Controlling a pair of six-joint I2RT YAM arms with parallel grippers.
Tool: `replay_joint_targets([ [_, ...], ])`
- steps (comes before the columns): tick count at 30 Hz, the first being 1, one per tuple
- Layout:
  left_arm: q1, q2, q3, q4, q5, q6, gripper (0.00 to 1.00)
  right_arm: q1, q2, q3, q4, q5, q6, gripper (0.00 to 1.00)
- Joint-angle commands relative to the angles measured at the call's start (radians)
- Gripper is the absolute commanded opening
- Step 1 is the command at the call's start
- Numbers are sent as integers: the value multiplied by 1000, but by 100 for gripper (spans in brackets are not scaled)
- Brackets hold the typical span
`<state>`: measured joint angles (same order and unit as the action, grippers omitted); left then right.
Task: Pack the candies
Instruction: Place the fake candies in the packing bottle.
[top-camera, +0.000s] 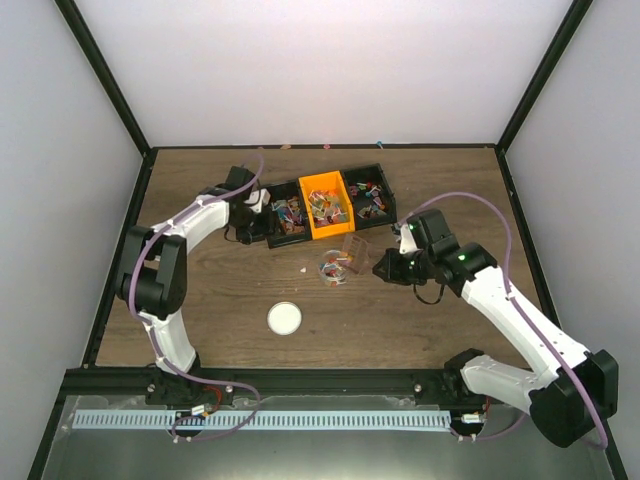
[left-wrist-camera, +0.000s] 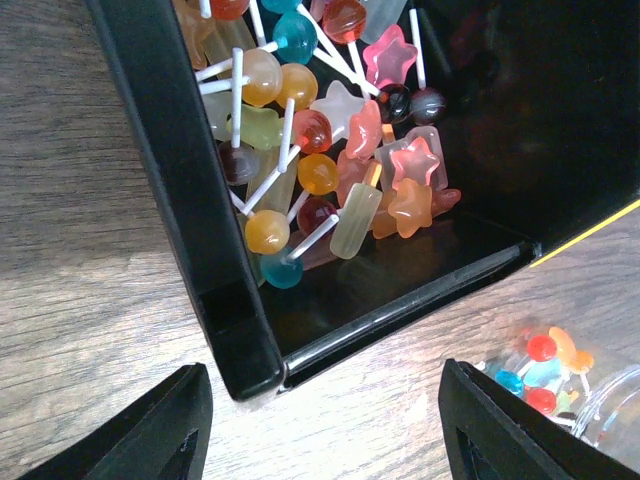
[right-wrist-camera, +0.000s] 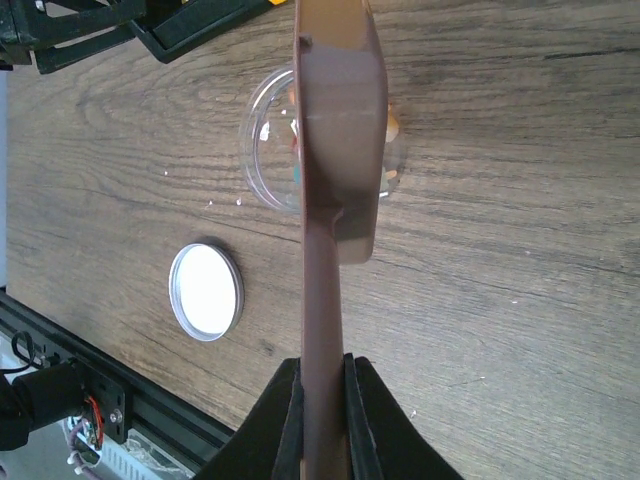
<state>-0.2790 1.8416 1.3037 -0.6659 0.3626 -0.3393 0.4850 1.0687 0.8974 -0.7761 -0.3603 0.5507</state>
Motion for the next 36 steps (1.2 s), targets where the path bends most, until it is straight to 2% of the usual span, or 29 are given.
replay_joint_targets([
  [1,12,16,32,13,12,-6,64,13,-7,68,-59,51,-1,1],
  [8,21,32,53,13,15,-10,64,26,-10,84,-93,72,-11,1],
  [16,26,41,70,11,0,-15,64,156,81,166,-145,207,14,1],
  [25,26,54,95,-4,-72,-15,63,175,116,231,-154,251,26,1],
  [32,26,87,206,-58,-204,-1,55,173,153,333,-79,221,171,1],
  [36,22,129,239,-80,-263,2,50,164,191,371,-23,281,322,1],
])
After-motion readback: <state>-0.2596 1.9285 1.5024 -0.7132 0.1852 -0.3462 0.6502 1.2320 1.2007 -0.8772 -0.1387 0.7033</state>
